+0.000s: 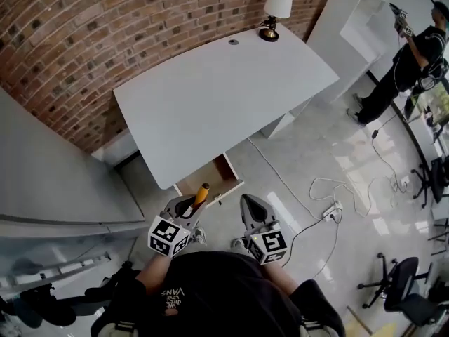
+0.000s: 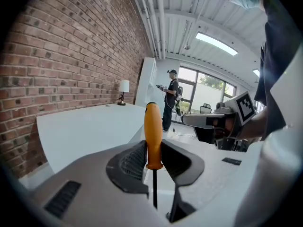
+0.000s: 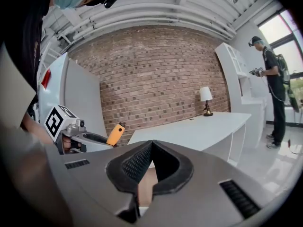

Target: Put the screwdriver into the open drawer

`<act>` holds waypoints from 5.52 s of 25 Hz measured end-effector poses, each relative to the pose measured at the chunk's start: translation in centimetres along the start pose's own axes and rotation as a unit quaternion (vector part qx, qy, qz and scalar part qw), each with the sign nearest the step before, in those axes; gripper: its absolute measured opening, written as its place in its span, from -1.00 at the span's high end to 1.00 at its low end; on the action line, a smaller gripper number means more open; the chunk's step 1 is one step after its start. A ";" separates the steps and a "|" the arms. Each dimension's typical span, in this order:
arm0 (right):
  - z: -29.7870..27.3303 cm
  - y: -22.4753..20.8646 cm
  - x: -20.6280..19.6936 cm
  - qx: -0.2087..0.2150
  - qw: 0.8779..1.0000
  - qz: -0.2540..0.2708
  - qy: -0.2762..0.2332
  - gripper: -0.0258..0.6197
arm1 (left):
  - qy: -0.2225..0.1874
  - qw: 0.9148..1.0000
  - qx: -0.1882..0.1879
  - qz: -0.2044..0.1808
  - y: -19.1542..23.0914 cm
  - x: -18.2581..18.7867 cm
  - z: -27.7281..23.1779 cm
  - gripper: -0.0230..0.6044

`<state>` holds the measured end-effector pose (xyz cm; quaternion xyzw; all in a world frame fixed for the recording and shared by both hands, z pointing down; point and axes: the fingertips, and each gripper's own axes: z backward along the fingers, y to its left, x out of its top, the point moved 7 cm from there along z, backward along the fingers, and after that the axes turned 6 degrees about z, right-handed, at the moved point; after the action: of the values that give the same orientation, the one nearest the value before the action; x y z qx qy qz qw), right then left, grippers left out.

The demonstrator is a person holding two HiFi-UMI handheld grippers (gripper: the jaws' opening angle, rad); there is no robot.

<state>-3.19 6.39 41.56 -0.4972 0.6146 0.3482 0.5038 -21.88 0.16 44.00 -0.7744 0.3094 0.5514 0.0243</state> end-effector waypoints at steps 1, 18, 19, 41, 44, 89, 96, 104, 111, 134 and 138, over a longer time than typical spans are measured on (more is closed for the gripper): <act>-0.3 0.2 0.0 -0.014 1.000 -0.003 -0.001 0.94 | 0.007 1.000 -0.012 -0.004 0.7 0.0 -0.4 0.63; -3.0 -2.3 -1.8 -0.106 0.994 -0.027 0.026 0.94 | 0.060 0.996 -0.067 -0.002 7.7 -2.8 -10.6 0.63; -3.1 -2.9 -2.0 -0.103 0.994 -0.025 0.027 0.94 | 0.061 0.996 -0.065 0.001 7.8 -3.0 -11.4 0.63; -8.1 -15.7 -9.6 -0.029 0.997 -0.062 0.042 0.94 | 0.161 0.985 0.025 0.054 11.6 -12.8 -26.5 0.63; -9.1 -17.0 -11.1 -0.026 0.996 -0.064 0.048 0.94 | 0.183 0.981 0.033 0.049 12.4 -14.4 -28.0 0.63; -8.2 -23.1 -20.8 -0.037 0.985 -0.132 0.106 0.94 | 0.418 0.898 0.112 0.074 19.1 -25.5 -38.8 0.63; -7.7 -23.4 -21.2 -0.040 0.983 -0.136 0.112 0.94 | 0.419 0.895 0.132 0.071 19.4 -25.9 -38.7 0.63; -7.6 -23.5 -21.1 -0.043 0.982 -0.141 0.115 0.94 | 0.417 0.897 0.126 0.074 19.5 -25.4 -38.6 0.63; -8.0 -22.8 -20.1 -0.043 0.985 -0.134 0.105 0.94 | 0.392 0.912 0.108 0.060 18.5 -23.5 -37.8 0.61; -7.3 -15.6 -12.9 -0.013 0.994 -0.080 0.078 0.94 | 0.199 0.978 0.052 0.021 10.2 -11.1 -25.3 0.70; -6.8 -14.3 -11.3 -0.011 0.995 -0.069 0.072 0.94 | 0.166 0.985 0.049 0.015 9.4 -8.6 -23.2 0.76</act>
<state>8.67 -0.77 55.23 -0.5676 0.6098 0.2823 0.4757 -8.86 -12.32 63.38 -0.8481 0.3473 0.4000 0.0022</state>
